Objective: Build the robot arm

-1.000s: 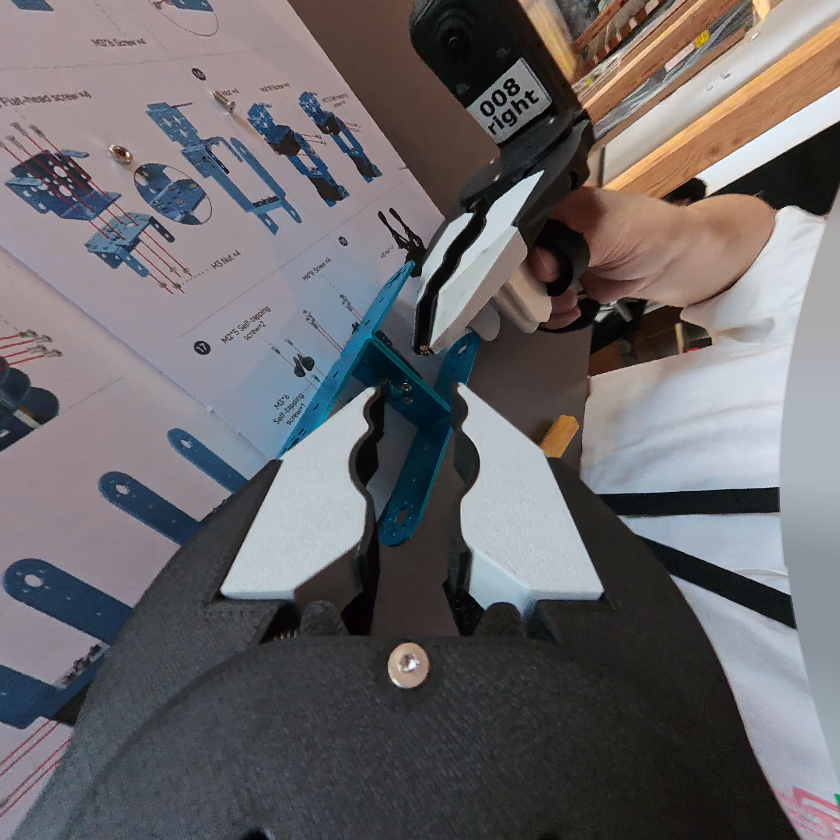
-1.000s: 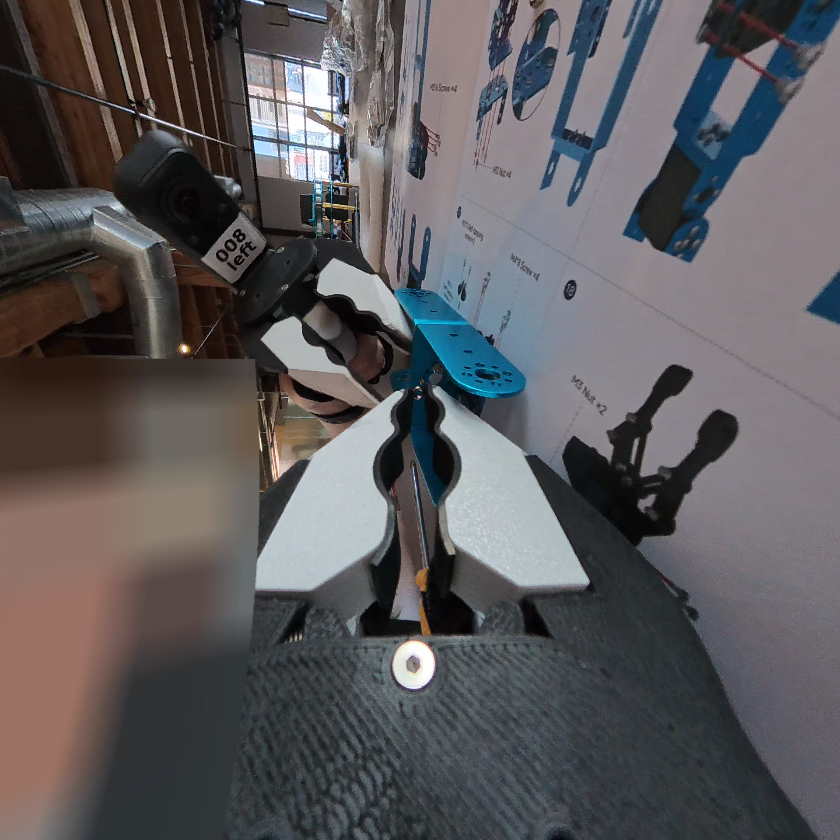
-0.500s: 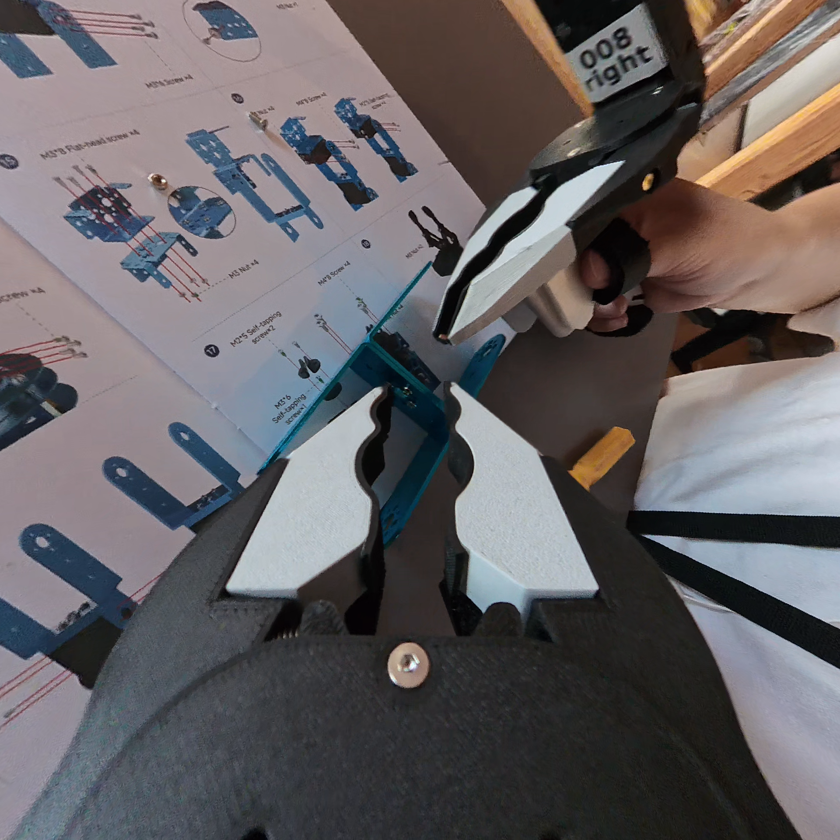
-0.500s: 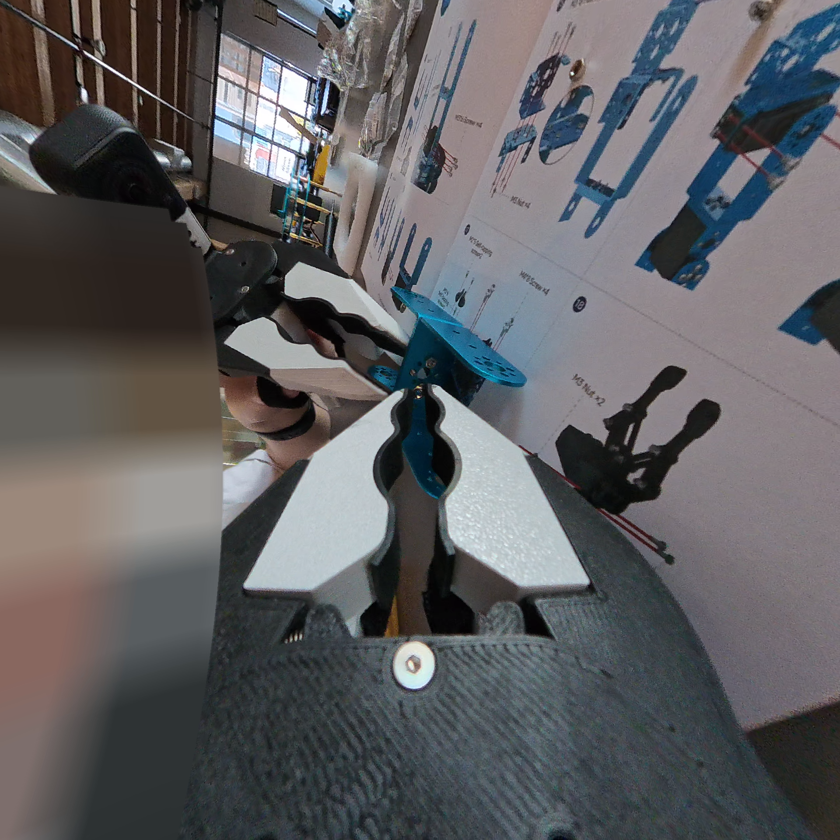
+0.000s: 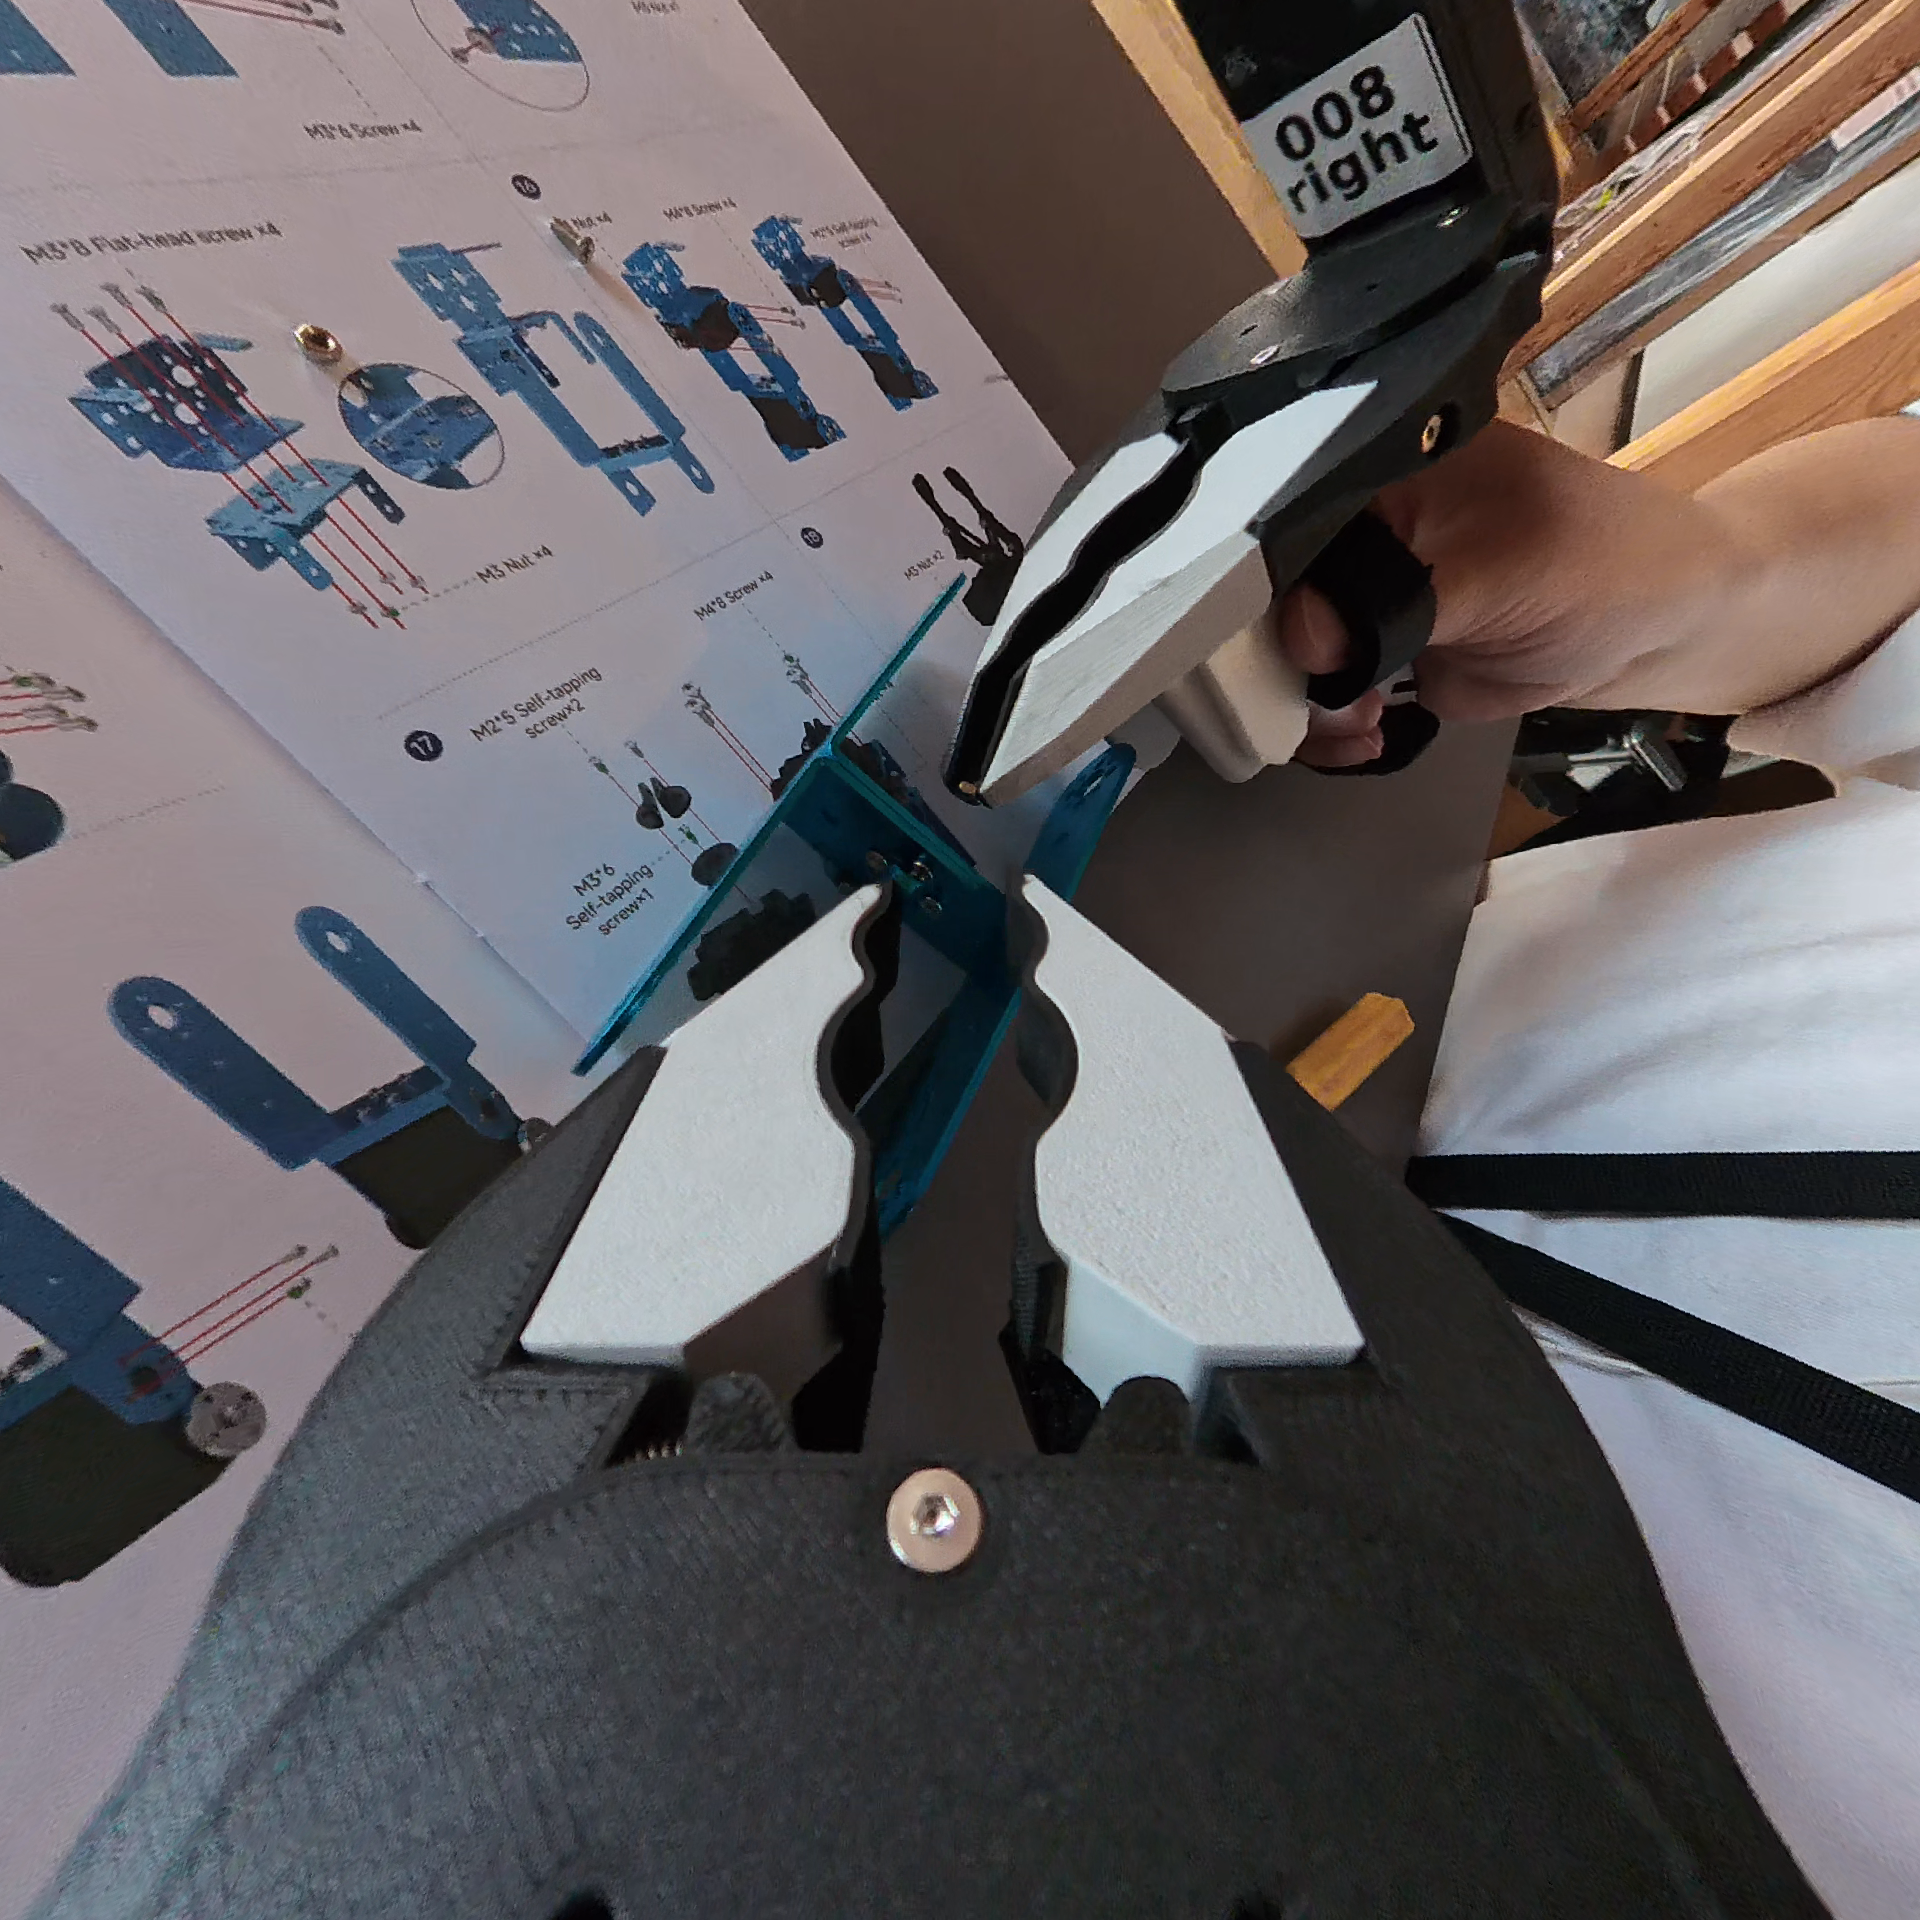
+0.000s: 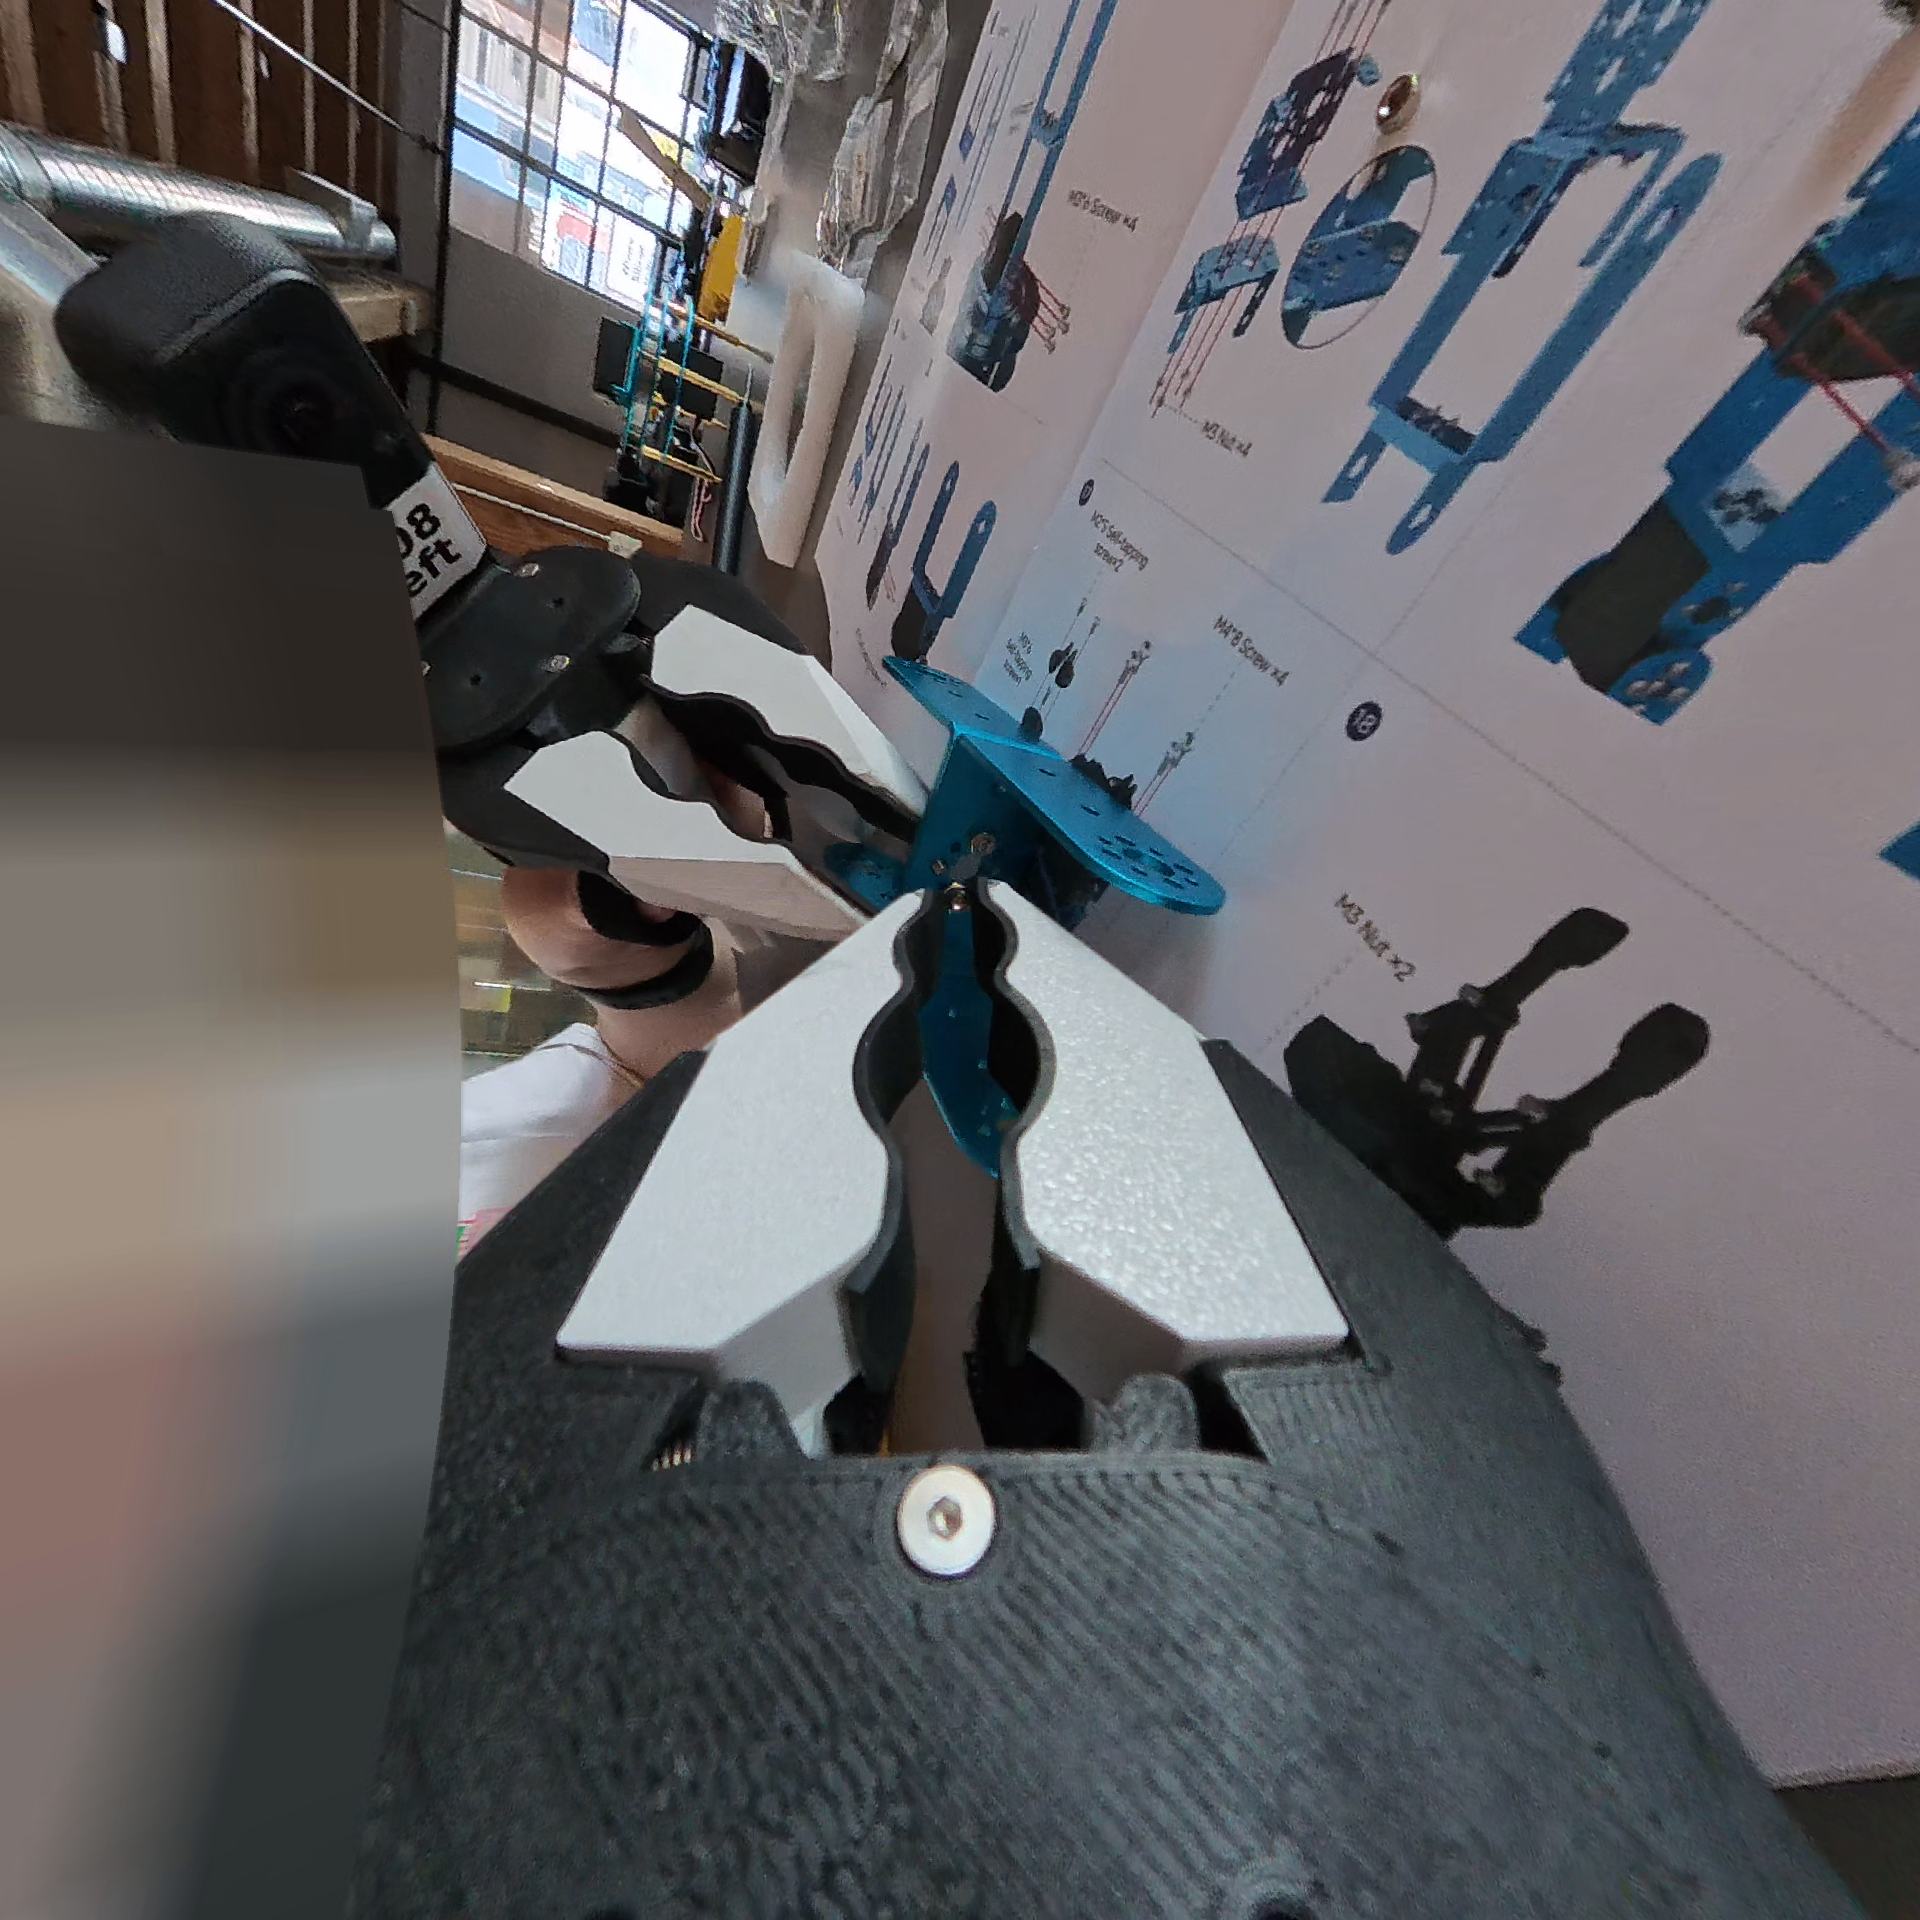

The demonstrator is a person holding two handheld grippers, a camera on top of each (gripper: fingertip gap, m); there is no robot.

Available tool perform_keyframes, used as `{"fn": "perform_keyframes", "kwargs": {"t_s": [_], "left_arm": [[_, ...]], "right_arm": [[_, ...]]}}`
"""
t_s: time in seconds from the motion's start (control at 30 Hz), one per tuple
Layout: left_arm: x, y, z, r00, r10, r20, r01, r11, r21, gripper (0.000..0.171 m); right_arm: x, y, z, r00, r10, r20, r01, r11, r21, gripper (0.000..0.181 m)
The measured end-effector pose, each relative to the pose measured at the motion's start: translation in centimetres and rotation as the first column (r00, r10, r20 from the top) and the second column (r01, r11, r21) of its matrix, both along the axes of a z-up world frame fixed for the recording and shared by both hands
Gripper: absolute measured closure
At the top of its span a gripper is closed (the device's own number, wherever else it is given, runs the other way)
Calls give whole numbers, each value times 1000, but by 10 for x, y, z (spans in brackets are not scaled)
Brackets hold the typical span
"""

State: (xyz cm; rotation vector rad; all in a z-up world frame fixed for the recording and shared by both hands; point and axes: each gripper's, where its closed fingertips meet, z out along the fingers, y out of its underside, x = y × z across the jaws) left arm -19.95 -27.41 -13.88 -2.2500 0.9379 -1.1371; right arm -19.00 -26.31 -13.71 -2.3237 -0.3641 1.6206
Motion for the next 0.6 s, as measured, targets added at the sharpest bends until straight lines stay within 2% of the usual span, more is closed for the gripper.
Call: {"fn": "perform_keyframes", "kwargs": {"t_s": [0.13,0.27,0.43,0.5,0.6], "left_arm": [[-4,-1,6,999,-38,13,37,999,25,154],[-7,0,6,996,-85,4,85,996,33,154],[-8,2,3,994,-109,2,109,993,34,156],[-8,1,3,993,-116,23,115,993,22,157],[-8,0,5,992,-113,62,113,994,3,157]], "right_arm": [[-2,0,4,1000,10,13,-11,997,72,177],[-3,-3,7,996,58,73,-75,962,264,178],[-6,-8,11,967,137,213,-233,813,534,177],[-4,-6,7,947,135,292,-291,746,598,177],[-5,-8,9,931,150,333,-344,664,664,177]]}}
